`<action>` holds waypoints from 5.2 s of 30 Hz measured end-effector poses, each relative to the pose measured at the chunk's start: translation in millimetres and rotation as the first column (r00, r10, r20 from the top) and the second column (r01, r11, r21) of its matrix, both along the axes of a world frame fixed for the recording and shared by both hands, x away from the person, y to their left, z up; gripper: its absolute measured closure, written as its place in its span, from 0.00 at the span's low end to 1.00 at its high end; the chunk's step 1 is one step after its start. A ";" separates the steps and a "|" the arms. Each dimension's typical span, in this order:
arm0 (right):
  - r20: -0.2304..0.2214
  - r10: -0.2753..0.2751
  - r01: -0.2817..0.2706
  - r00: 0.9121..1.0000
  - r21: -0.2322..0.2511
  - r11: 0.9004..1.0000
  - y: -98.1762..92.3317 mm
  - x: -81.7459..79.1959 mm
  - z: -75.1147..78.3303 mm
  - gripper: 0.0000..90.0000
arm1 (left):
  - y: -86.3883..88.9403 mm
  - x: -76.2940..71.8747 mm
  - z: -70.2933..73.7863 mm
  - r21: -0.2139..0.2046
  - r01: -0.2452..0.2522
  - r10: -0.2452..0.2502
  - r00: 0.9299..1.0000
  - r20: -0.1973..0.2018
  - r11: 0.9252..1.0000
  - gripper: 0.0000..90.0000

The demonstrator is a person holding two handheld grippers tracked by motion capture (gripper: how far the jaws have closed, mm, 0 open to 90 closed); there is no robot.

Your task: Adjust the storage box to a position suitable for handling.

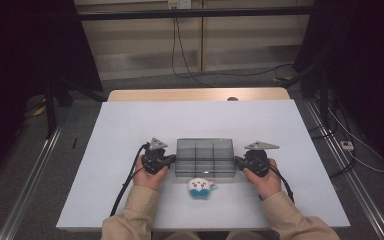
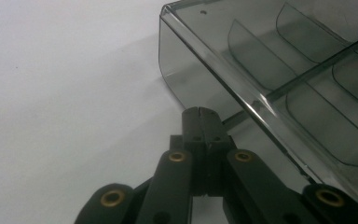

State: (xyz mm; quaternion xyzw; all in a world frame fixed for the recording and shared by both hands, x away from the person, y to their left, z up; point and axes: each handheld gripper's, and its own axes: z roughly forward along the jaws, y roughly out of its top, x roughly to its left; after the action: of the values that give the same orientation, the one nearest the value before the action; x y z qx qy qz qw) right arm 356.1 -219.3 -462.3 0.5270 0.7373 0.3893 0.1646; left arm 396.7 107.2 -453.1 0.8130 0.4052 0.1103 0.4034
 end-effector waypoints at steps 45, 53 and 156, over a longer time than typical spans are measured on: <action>0.018 -0.004 0.004 1.000 0.000 1.000 -4.2 -4.5 1.1 1.00 | 6.4 -3.5 -0.2 0.007 -0.035 0.035 0.999 -0.007 0.999 0.98; 0.071 0.000 -0.002 0.998 0.023 1.000 -18.7 -10.6 11.9 0.96 | 22.9 -4.9 10.1 0.001 -0.094 0.093 0.995 0.024 0.996 0.81; 0.091 0.455 -0.462 0.886 0.087 0.883 52.3 -36.8 8.2 1.00 | 30.7 -14.0 19.7 0.056 -0.029 0.030 0.999 -0.017 0.998 0.36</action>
State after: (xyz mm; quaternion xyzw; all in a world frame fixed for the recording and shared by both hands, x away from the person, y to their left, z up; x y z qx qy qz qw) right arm 319.3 -167.0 -454.1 0.3322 0.8131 0.4737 0.0646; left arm 382.7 137.9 -433.4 0.8187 0.4176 0.1204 0.3753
